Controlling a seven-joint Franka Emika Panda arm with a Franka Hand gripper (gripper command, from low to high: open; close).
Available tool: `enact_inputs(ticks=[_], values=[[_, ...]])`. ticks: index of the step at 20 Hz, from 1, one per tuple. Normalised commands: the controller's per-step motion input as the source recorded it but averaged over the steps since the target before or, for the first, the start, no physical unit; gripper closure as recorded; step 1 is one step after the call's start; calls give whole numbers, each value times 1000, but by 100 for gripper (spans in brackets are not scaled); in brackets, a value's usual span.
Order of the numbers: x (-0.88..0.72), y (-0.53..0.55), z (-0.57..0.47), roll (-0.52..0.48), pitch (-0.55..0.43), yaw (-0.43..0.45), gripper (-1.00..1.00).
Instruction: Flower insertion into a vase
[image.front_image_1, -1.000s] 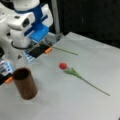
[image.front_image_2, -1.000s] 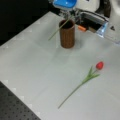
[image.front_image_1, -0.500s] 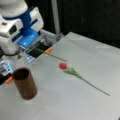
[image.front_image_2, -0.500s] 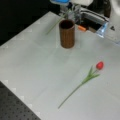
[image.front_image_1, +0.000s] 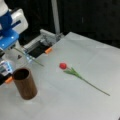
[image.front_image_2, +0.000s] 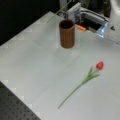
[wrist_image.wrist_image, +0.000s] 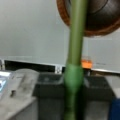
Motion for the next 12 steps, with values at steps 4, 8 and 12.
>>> enact_inputs(ticks=[4, 8, 12], values=[[-728, -294, -279, -94, -156, 91, 100], [-698, -249, -214, -103, -138, 91, 100], [-659, -156, -147, -106, -87, 90, 100]])
